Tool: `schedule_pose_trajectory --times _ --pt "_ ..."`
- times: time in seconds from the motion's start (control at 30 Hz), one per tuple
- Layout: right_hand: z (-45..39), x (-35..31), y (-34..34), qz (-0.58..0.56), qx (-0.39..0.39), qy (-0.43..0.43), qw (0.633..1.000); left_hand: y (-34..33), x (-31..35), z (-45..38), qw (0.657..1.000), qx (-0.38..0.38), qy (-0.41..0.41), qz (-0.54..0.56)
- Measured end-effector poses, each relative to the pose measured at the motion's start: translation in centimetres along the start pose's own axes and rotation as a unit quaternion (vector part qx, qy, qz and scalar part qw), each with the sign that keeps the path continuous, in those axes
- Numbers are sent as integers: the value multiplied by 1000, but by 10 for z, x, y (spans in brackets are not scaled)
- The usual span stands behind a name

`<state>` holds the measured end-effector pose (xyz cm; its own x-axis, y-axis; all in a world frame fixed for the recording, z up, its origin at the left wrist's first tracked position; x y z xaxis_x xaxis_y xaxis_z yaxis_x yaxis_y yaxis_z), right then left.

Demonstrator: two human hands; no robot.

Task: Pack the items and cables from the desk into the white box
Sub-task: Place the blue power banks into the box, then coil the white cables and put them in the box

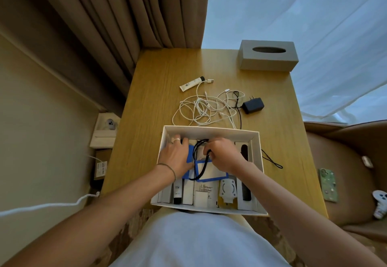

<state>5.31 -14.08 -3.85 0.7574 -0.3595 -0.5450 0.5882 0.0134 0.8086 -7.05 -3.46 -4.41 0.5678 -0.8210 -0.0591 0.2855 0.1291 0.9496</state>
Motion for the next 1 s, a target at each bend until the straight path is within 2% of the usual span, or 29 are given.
schedule_pose_trajectory --times 0.13,0.3,0.47,0.53,0.6,0.7,0.8,0.87,1.0 --pt "2 5 -3 8 9 2 1000 3 2 1 998 14 -5 -55" --pt "9 -3 6 -1 56 39 998 15 6 9 992 21 -7 -124" --pt "5 -15 47 -110 189 50 974 63 -5 7 993 107 -55 3" --pt "-4 -11 66 -149 242 7 959 83 -12 -2 987 130 -66 65" --pt "-16 -1 82 -170 256 -58 950 98 -16 -17 983 141 -71 99" --pt "-39 31 101 -131 212 -198 948 108 -17 -45 979 127 -75 138" --pt "-58 67 107 -43 96 -327 939 107 -12 -74 980 78 -77 166" --pt "-66 82 101 -30 6 -371 928 104 -7 -90 977 52 -86 189" --pt "-77 94 82 -130 -132 -403 896 100 6 -114 969 23 -116 219"
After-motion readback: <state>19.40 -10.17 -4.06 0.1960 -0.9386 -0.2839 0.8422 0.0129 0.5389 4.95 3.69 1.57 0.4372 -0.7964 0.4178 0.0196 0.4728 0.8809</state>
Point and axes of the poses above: each hand's wrist, its own z-axis away from the middle knuckle, its own y-axis out of the back of the hand, x = y × z, the point moved 4 cm from there along -z, towards the middle knuckle, and after that the axes turned 9 degrees about -z, right-handed, at the moved point
